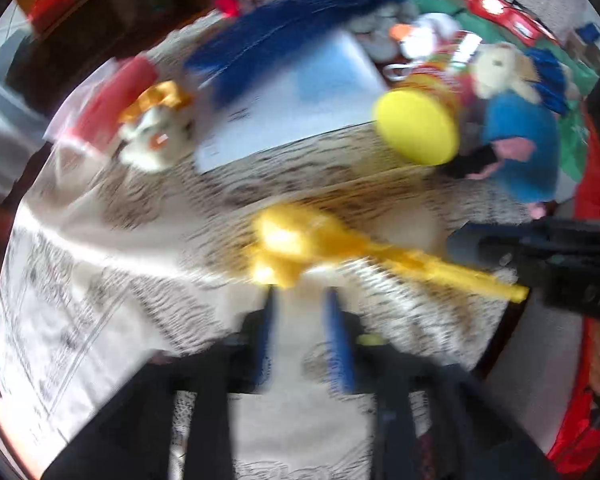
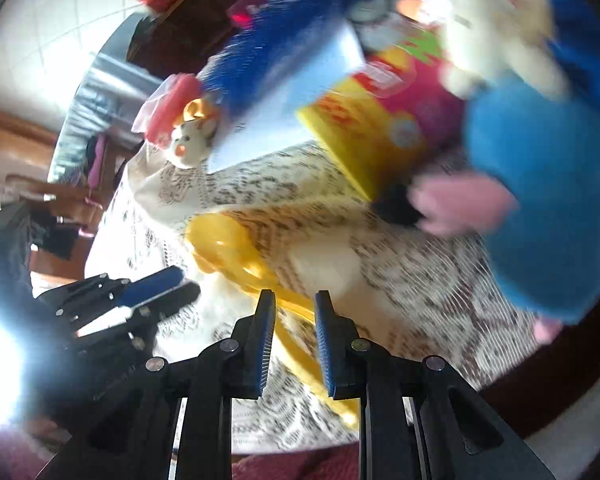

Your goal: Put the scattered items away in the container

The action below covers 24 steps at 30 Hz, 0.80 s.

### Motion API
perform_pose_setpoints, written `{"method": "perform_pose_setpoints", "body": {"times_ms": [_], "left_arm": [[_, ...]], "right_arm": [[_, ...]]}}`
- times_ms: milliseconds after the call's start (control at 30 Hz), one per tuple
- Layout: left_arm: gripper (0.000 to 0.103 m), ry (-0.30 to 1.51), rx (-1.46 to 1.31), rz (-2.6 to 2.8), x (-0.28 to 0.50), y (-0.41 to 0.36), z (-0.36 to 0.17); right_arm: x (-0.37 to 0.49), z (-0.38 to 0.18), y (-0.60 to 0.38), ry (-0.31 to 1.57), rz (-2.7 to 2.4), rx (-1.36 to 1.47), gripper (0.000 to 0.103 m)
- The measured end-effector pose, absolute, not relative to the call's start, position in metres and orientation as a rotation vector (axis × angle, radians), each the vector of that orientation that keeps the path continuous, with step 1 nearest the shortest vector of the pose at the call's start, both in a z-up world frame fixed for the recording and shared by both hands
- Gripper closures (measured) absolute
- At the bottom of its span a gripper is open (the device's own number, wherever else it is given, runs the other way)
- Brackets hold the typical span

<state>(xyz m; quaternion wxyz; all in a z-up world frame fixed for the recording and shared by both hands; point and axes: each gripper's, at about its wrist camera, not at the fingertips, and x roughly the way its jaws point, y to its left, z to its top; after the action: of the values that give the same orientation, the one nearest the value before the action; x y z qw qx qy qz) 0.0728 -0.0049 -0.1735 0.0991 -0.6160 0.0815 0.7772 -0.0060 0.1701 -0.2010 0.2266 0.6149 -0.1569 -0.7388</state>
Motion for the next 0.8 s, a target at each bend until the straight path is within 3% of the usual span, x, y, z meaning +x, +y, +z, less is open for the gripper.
{"method": "perform_pose_setpoints", "body": {"times_ms": [33,233,300,333,633,800], "left_arm": [[0.028,0.229,-1.813,2.317,0.063,-0.015,-0.172],[0.026,0.130,-1.807,2.329,0.057,-0.029,-0.170],[0.026,0.151,-1.801,2.316,0.046,-0.024,-0.174],[0.026,0.176,-1.794,2.310,0.041,-0.019,-0.178],[0.026,0.222,-1.826,2.244,0.026,-0.015,-0.203],[0.026,0.255,-1.852,2.236,0.023,-0.016,-0.222]], "right_arm": [[-0.006,-0.200,0.167,-0.399,-2.038,1.698,0.080],[0.000,-0.191,0.174,-0.271,-2.062,1.773,0.075],[0.006,-0.188,0.179,-0.243,-2.075,1.795,0.048],[0.010,-0.185,0.183,-0.237,-2.077,1.799,0.045],[0.028,-0.189,0.169,-0.117,-2.026,1.785,0.049],[0.021,-0.204,0.162,-0.095,-2.017,1.799,0.071]]}}
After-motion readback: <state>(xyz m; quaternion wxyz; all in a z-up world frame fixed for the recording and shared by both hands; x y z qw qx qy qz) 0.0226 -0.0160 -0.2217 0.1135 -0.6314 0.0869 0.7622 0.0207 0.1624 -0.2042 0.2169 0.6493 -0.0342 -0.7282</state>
